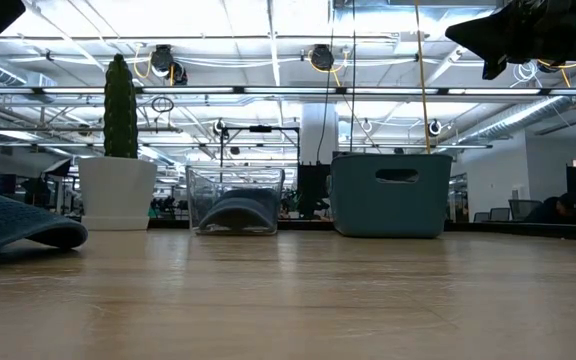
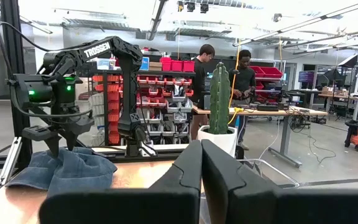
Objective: Pick & Place hat
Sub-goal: Put the top blue cap into the transparent bin
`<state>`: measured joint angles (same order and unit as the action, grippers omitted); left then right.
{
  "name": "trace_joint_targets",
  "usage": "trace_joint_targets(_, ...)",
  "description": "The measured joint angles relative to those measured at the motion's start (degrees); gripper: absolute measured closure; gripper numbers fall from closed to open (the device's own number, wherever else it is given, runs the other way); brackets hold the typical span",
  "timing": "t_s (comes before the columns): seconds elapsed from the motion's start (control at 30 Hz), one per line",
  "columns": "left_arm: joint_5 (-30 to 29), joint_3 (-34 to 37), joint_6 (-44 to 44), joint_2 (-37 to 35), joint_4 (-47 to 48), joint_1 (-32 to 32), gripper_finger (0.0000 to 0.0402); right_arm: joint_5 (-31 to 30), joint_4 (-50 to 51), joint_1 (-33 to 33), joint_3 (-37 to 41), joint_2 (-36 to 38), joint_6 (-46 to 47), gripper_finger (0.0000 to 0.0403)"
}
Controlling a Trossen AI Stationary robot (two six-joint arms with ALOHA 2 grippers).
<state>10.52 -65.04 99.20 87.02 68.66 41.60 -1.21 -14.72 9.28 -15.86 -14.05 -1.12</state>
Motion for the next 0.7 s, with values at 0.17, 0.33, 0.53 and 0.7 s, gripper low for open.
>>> trace_joint_targets(0.17,-0.02,0.00,0.08,0.00,0.01,0.00,0.0201,-0.02,0.00,0.00,0.00,0.00,0.01,0.0403)
trace_joint_targets(0.33,-0.17,0.00,0.11,0.00,-0.57,0.00,0.0214,-0.01,0.01,0.00,0.00,-0.01,0.01,0.0403)
trace_joint_targets(0.53,-1.60,0.00,-0.35,0.00,-2.38,0.00,0.0198,0.00,0.05,-0.02,0.00,-0.02,0.01,0.0403)
trace_joint_targets(0.7,-2.92,0.00,-0.33,0.00,-2.32,0.14,0.0165,0.00,0.55,0.00,0.00,-0.02,0.01,0.0403)
